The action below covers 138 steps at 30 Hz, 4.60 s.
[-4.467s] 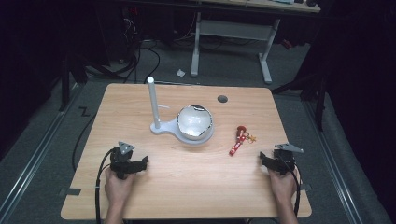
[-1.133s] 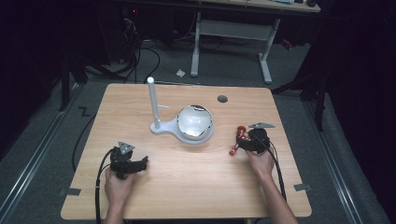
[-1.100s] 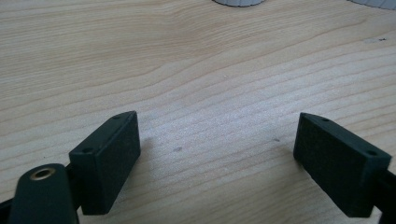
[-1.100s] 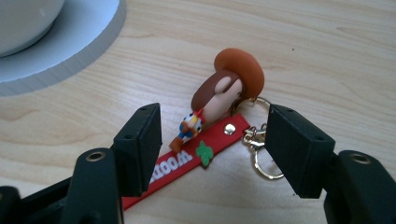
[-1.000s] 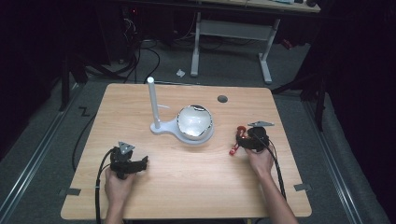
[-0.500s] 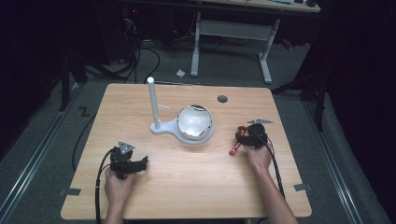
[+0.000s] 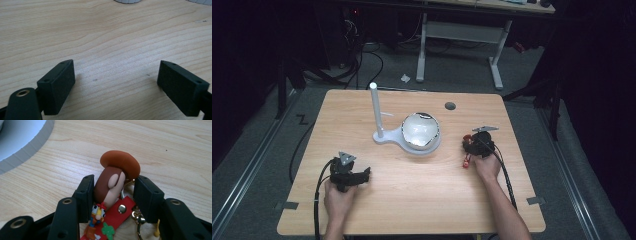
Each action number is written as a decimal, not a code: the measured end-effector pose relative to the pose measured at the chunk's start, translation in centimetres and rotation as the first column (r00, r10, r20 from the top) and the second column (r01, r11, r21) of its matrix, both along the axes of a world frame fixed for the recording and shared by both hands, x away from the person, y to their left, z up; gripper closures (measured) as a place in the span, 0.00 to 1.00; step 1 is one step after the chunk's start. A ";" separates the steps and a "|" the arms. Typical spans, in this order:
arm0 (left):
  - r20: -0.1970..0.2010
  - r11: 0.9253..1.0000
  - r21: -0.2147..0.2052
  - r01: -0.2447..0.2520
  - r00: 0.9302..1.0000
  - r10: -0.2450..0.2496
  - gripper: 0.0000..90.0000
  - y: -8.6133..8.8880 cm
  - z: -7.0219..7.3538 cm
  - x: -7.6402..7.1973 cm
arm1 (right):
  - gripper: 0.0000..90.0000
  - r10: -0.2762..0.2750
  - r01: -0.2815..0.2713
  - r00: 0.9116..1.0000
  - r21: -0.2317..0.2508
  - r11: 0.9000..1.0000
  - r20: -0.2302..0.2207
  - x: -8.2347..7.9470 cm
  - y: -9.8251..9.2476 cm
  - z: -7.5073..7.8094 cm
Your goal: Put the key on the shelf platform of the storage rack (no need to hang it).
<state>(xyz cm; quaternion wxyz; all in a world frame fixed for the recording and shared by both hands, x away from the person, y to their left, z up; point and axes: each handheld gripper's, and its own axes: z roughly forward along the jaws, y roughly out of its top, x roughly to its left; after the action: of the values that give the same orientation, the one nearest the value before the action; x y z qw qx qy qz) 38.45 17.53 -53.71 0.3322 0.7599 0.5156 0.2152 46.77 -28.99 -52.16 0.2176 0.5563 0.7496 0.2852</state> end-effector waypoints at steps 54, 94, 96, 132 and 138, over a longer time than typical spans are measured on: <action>0.000 1.000 0.000 0.000 1.000 0.000 0.17 0.0 0.0 0.0 | 0.76 0.216 -0.236 0.936 0.040 0.971 0.279 -6.7 -2.1 12.5; 0.000 1.000 0.000 0.001 1.000 -0.001 0.17 0.0 0.0 0.0 | 0.76 0.399 -0.462 0.827 0.074 0.884 0.397 -7.9 3.2 18.4; 0.000 1.000 0.001 0.001 1.000 -0.001 0.17 0.0 0.0 0.0 | 0.76 0.402 -0.471 0.819 0.078 0.879 0.410 -7.8 3.6 18.5; 0.001 1.000 -0.001 -0.001 1.000 0.001 0.17 0.0 0.0 0.0 | 0.76 0.484 -0.535 0.806 0.070 0.842 0.341 -2.4 10.3 18.7; 0.000 1.000 -0.001 0.001 1.000 -0.001 0.17 0.0 0.0 0.0 | 0.76 0.494 -0.538 0.810 0.065 0.840 0.317 -1.6 11.0 18.1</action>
<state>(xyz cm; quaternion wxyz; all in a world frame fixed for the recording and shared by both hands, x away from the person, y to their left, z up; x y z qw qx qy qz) 38.49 17.54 -53.72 0.3326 0.7600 0.5153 0.2150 45.17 -17.98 -34.10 0.1953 0.2984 0.8090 0.4673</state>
